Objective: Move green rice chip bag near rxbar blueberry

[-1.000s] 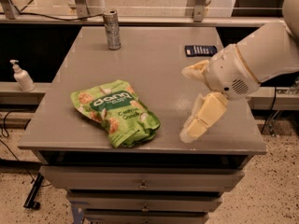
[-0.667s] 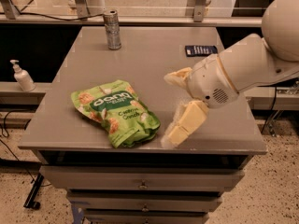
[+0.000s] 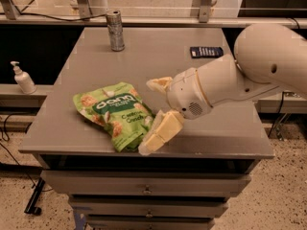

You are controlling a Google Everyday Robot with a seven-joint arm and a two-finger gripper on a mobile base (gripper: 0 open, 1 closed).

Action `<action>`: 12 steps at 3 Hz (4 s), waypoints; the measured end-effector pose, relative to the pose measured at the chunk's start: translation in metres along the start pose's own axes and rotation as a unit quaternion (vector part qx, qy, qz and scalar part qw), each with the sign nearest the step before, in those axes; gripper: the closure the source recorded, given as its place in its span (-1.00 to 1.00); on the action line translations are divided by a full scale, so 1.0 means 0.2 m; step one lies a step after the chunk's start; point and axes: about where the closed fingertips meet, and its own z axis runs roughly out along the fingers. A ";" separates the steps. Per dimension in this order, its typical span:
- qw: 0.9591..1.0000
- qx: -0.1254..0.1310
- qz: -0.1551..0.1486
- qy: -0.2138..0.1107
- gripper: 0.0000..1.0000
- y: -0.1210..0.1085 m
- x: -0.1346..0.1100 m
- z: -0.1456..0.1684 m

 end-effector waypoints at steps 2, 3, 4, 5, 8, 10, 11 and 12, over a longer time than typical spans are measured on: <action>1.000 0.011 -0.004 0.000 -0.16 -0.09 0.13 0.11; 1.000 0.016 -0.009 0.006 0.30 -0.11 0.17 0.09; 0.999 0.029 -0.018 0.014 0.77 -0.14 0.17 -0.01; 0.998 0.057 -0.033 0.016 1.00 -0.19 0.12 -0.19; 0.989 0.138 -0.043 0.036 1.00 -0.34 0.14 -0.66; 0.975 0.206 -0.048 0.064 1.00 -0.52 0.44 -1.01; 0.967 0.235 -0.044 0.084 1.00 -0.61 0.61 -1.21; 0.964 0.242 -0.036 0.102 1.00 -0.70 0.76 -1.33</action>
Offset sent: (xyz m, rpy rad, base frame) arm 0.0312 -0.0095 -0.0538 -0.0064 -0.0179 -0.0348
